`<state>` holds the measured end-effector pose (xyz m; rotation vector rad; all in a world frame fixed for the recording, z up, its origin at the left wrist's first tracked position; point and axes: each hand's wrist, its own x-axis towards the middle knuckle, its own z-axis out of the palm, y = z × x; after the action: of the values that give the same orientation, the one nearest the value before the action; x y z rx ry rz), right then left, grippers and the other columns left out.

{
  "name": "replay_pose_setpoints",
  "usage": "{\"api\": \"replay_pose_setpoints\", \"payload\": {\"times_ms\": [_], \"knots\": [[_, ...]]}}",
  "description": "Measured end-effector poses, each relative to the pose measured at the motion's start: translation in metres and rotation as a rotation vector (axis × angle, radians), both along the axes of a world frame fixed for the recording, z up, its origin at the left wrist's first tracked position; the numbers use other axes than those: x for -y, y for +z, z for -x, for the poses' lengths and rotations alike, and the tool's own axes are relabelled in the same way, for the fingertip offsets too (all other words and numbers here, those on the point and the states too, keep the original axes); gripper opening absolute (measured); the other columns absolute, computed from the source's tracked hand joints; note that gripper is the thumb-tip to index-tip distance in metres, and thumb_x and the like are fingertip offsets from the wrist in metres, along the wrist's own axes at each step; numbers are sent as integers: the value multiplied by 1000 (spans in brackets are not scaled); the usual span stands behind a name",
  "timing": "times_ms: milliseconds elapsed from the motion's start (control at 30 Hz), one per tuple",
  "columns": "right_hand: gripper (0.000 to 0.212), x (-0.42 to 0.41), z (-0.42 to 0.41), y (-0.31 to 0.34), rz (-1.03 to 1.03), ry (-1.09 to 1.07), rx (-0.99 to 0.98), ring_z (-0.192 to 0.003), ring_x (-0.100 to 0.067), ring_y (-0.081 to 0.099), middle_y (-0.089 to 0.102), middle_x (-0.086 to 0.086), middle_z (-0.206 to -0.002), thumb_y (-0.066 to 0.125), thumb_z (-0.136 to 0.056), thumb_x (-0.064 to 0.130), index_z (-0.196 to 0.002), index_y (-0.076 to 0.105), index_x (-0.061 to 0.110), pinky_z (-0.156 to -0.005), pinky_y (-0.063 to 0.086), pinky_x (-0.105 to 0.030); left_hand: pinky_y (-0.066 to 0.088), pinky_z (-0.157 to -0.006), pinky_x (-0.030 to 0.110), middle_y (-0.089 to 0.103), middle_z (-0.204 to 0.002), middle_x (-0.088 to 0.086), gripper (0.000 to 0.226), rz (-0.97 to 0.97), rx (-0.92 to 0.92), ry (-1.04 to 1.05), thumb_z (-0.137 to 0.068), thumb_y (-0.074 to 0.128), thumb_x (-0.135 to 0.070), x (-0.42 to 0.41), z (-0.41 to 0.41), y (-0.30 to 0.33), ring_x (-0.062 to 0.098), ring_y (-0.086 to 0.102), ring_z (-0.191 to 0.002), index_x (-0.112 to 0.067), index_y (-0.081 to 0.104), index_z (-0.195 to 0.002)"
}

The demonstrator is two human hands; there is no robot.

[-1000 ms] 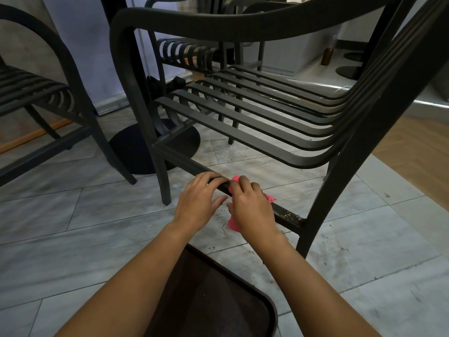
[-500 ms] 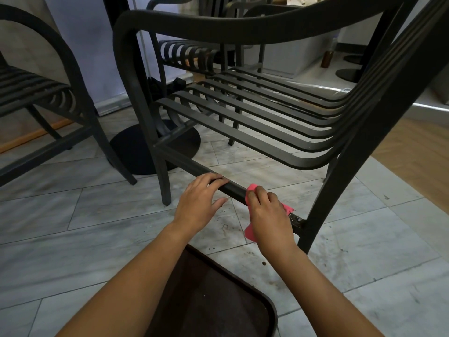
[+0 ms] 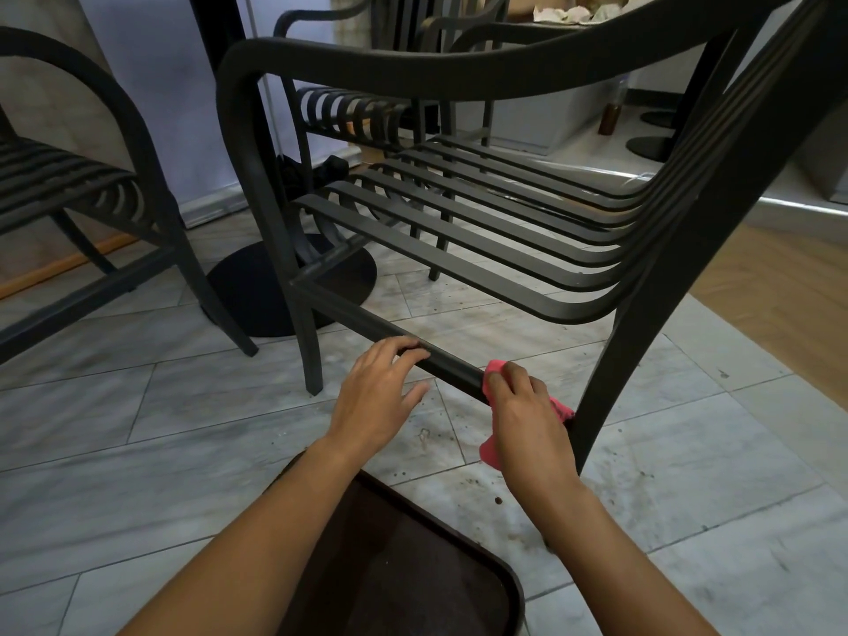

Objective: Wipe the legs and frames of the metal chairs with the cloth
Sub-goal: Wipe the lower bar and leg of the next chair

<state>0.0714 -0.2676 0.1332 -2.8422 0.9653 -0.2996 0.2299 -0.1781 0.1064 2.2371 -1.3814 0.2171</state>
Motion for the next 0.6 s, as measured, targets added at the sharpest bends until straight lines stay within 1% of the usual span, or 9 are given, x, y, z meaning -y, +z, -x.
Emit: {"api": "replay_pose_setpoints", "payload": {"times_ms": [100, 167, 267, 333, 400, 433, 500, 533, 600], "knots": [[80, -1, 2, -3, 32, -24, 57, -113, -27, 46, 41, -9, -133, 79, -61, 10, -131, 40, 8, -83, 50, -36, 29, -101, 22, 54, -125, -4, 39, 45, 53, -76, -85, 62, -36, -1, 12, -4, 12, 48, -121, -23, 57, -122], [84, 2, -2, -5, 58, -36, 82, -112, -31, 48, 45, -13, -130, 84, -55, 11, -128, 44, 5, -83, 50, -38, 34, -102, 24, 56, -123, -5, 40, 60, 62, -135, -85, 61, -39, 3, 21, -5, 11, 49, -119, -23, 57, -121], [88, 6, -10, -9, 139, -71, 83, -111, -36, 50, 51, -20, -122, 88, -45, 15, -123, 49, -2, -93, 47, -45, 35, -101, 24, 56, -123, -5, 44, 89, 25, -222, -85, 54, -42, 13, 37, 0, 9, 48, -117, -21, 54, -124], [90, 6, -11, -12, 163, -83, 76, -119, -39, 46, 50, -24, -126, 88, -48, 15, -125, 48, -5, -104, 37, -48, 35, -103, 23, 55, -125, -3, 50, 88, 1, -279, -84, 48, -42, 19, 48, 2, 9, 46, -118, -17, 52, -127], [91, 5, -6, -15, 147, -75, 89, -126, -38, 42, 47, -25, -132, 89, -49, 13, -127, 46, -5, -108, 33, -45, 30, -105, 21, 54, -129, -2, 55, 84, -30, -314, -83, 43, -41, 23, 58, 2, 8, 42, -120, -14, 48, -131], [91, 4, -3, -16, 127, -66, 116, -126, -37, 43, 47, -25, -132, 90, -47, 12, -126, 47, -4, -106, 37, -44, 29, -106, 20, 53, -131, -1, 56, 86, -41, -321, -84, 42, -41, 24, 61, 1, 8, 42, -122, -14, 46, -132], [89, 3, 3, -18, 97, -41, 187, -121, -34, 47, 49, -21, -130, 90, -43, 9, -122, 50, -1, -94, 49, -43, 27, -107, 18, 52, -133, -2, 55, 96, -61, -314, -86, 42, -40, 26, 65, -2, 9, 43, -123, -15, 42, -134], [86, 2, 6, -19, 89, -27, 219, -120, -31, 48, 49, -19, -129, 89, -46, 7, -122, 49, 1, -89, 51, -41, 27, -106, 16, 52, -132, -2, 53, 104, -72, -310, -86, 43, -40, 27, 66, -3, 9, 44, -123, -16, 42, -134], [82, 4, 12, -23, 102, 8, 314, -118, -29, 49, 49, -17, -128, 86, -54, 2, -126, 48, 1, -87, 52, -41, 26, -105, 15, 54, -128, -2, 50, 114, -97, -311, -87, 43, -40, 29, 69, -4, 9, 46, -120, -16, 42, -131]]}}
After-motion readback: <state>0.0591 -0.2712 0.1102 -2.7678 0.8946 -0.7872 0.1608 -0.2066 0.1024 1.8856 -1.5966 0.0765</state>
